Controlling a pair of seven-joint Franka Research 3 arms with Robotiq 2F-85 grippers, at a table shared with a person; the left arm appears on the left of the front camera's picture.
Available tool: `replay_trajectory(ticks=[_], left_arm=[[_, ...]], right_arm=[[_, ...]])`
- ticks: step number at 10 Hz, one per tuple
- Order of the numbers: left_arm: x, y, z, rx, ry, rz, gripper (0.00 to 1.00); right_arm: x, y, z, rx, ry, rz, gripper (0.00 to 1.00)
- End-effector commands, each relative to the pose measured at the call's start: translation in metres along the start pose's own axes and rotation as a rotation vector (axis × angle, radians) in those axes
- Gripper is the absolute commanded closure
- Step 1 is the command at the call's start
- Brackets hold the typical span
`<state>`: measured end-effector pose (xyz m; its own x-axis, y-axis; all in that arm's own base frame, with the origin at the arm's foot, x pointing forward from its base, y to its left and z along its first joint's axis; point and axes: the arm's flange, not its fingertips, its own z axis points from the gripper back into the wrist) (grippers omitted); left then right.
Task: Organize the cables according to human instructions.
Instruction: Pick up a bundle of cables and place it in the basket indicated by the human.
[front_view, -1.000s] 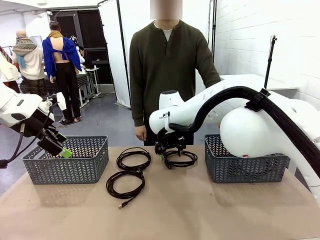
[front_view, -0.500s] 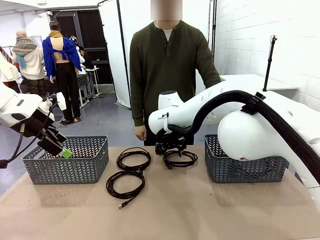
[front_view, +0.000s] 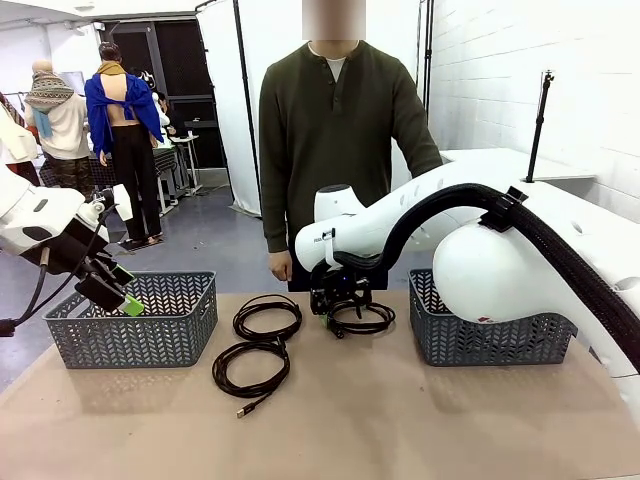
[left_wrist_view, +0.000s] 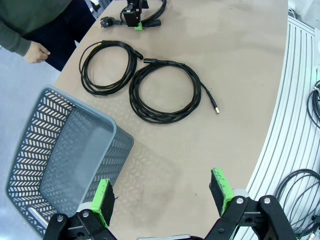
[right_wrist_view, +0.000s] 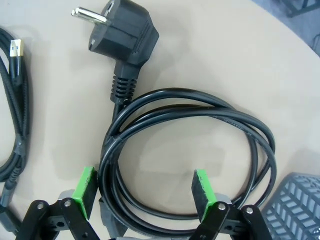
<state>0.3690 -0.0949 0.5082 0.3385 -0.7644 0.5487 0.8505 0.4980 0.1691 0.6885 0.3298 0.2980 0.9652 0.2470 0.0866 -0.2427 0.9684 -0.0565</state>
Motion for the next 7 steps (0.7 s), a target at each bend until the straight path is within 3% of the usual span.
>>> replay_trajectory(ticks=[1, 5, 7], left_arm=[[-0.0018, 0.0024, -0.0001, -0.015, -0.014, -0.002, 0.0], [-0.0018, 0.0024, -0.0001, -0.015, -0.014, -0.002, 0.0], [-0.0018, 0.0024, -0.0001, -0.015, -0.014, -0.002, 0.0]], right_arm=[[0.0075, 0.0028, -0.0004, -0.044, 0.006, -0.02, 0.34], [0.0067, 0.0057, 0.0013, -0.024, 0.001, -0.012, 0.95], [0.0058, 0.0052, 0.0024, -0.005, 0.007, -0.012, 1.0]])
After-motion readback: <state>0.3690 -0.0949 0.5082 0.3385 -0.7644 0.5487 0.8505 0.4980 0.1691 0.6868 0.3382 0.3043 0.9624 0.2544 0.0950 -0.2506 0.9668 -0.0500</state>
